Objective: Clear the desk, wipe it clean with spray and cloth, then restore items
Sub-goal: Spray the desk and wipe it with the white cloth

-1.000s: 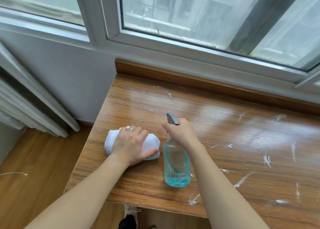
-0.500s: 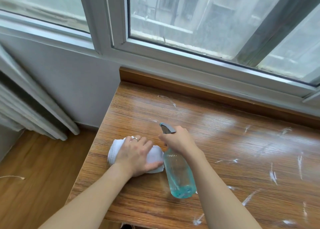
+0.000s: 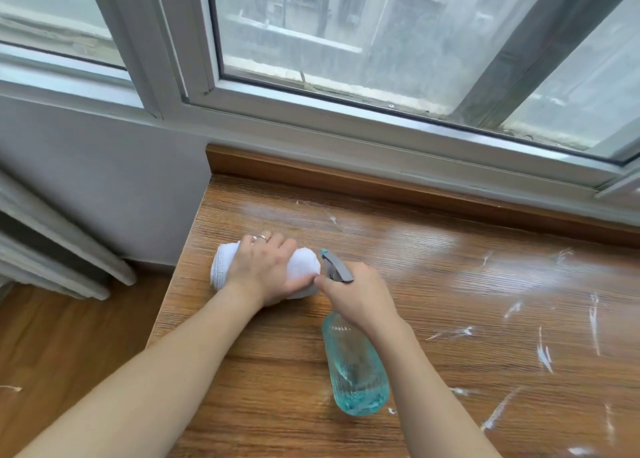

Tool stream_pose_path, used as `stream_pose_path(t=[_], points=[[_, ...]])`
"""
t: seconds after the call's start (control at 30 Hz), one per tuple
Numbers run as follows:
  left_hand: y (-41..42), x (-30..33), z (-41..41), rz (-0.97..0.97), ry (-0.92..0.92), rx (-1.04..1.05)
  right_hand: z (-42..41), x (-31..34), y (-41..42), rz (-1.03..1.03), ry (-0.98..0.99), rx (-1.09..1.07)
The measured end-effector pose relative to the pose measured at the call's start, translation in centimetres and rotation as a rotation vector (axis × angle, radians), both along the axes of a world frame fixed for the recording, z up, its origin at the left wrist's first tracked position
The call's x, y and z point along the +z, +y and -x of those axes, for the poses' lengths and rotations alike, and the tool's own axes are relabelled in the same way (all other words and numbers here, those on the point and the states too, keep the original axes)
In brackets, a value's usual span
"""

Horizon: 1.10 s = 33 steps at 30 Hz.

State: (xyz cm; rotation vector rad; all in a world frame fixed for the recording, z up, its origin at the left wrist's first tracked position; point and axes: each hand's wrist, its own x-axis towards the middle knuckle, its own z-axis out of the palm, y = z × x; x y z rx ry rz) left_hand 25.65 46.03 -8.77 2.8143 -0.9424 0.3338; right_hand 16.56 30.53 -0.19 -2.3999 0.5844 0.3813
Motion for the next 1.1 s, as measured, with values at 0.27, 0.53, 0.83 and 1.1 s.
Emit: stream_pose_path(t=[0.27,0.53,0.83,1.1], points=[[-2.4,1.0,-5.1,-0.077,0.075,0.056,0.8,0.3,-0.2,0.015,-0.044,-0.056],[0.5,0.1,1.8,0.009,0.02,-0.006,0.6,0.4,-0.8,-0.059,-0.015,-0.104],[1.2,-0.5,3.2,0.007,-0.037,0.005,-2.0,1.0,-1.7,-0.03,0.011,-0.046],[-1.4,0.5,-3.9,-0.011,0.027,0.025,-2.8,0.4,-2.1,-0.014,-0.027,-0.017]])
